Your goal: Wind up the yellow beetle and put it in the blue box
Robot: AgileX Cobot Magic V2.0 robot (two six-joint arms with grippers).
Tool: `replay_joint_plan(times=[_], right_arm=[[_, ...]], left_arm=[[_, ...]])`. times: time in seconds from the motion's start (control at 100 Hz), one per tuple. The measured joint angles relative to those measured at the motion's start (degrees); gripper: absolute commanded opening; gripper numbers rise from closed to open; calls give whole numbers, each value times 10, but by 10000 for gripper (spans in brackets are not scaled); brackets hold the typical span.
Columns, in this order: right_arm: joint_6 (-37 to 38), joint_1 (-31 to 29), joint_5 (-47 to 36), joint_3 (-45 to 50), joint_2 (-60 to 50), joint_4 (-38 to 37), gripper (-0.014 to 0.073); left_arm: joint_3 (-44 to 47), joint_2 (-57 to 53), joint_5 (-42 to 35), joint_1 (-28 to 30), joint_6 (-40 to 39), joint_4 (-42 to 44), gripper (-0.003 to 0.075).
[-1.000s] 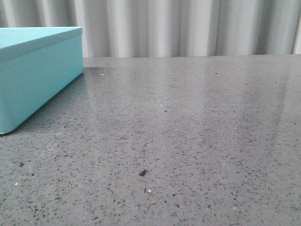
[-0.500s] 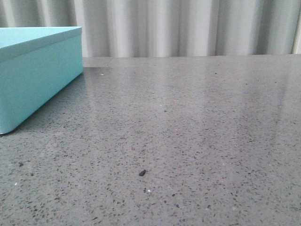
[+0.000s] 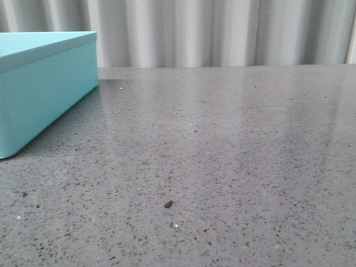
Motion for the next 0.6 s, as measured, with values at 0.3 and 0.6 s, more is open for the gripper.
replay_joint_plan(times=[0.3,0.6], right_arm=[[0,0,4,0,0,0,-41],[0,-9,-36,17,0,-8,-41]], left_arm=[[0,0,0,0,0,0,-21],[0,0,0,0,0,0,-21]])
